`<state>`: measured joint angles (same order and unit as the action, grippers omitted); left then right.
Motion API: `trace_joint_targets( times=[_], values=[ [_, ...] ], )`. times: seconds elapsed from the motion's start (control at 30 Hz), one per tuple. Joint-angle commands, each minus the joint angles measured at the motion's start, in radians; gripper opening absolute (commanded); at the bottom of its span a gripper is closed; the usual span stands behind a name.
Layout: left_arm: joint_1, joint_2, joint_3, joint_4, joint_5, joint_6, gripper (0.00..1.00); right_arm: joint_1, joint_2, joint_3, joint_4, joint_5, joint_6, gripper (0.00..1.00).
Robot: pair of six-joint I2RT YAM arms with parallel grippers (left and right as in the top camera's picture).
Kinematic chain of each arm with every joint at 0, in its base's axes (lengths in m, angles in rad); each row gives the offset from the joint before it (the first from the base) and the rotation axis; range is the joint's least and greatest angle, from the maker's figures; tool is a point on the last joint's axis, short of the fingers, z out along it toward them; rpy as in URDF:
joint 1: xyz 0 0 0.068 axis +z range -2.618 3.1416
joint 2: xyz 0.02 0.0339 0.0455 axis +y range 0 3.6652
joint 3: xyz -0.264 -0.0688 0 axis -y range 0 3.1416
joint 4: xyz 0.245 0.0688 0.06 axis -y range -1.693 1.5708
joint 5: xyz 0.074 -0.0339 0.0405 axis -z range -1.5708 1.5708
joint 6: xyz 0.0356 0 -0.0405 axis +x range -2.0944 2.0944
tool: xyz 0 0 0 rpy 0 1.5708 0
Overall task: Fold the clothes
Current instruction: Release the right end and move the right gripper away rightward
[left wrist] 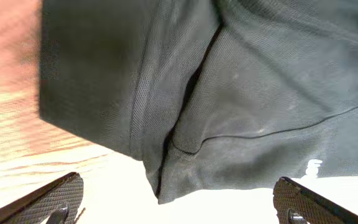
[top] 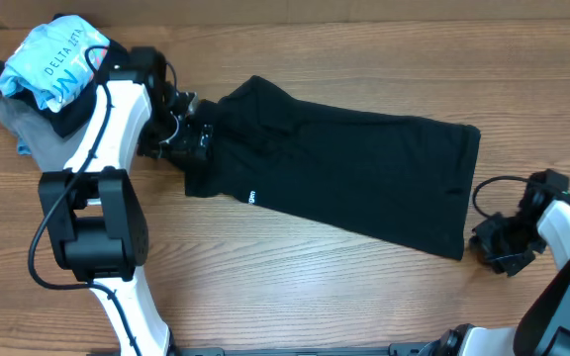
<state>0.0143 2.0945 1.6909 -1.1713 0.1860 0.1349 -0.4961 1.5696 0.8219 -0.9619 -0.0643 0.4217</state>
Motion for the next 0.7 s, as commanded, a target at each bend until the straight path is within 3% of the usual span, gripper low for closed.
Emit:
trace_joint_targets(
  times=[0.0, 0.17, 0.3, 0.33, 0.47, 0.53, 0.67],
  values=[
    [-0.005, 0.006, -0.102, 0.05, -0.014, 0.007, 1.0, -0.019, -0.066, 0.045, 0.001, -0.149, -0.101, 0.36],
    [-0.005, 0.006, -0.226, 0.162, -0.014, -0.009, 0.99, -0.018, -0.138, 0.048, -0.015, -0.279, -0.166, 0.43],
    [-0.005, 0.006, -0.285, 0.254, -0.045, -0.039, 0.91, -0.018, -0.167, 0.047, -0.059, -0.298, -0.169, 0.45],
    [-0.005, 0.006, -0.295, 0.272, -0.055, -0.045, 0.86, -0.015, -0.167, 0.047, -0.071, -0.297, -0.169, 0.45],
    [-0.003, 0.006, -0.314, 0.293, -0.066, -0.057, 0.36, -0.002, -0.167, 0.04, -0.098, -0.297, -0.168, 0.49],
    [-0.001, 0.006, -0.314, 0.282, -0.07, -0.057, 0.24, 0.007, -0.167, 0.022, -0.09, -0.296, -0.164, 0.5],
    [0.0, 0.006, -0.314, 0.236, -0.135, -0.076, 0.13, 0.018, -0.166, -0.048, -0.02, -0.286, -0.12, 0.46]
  ],
)
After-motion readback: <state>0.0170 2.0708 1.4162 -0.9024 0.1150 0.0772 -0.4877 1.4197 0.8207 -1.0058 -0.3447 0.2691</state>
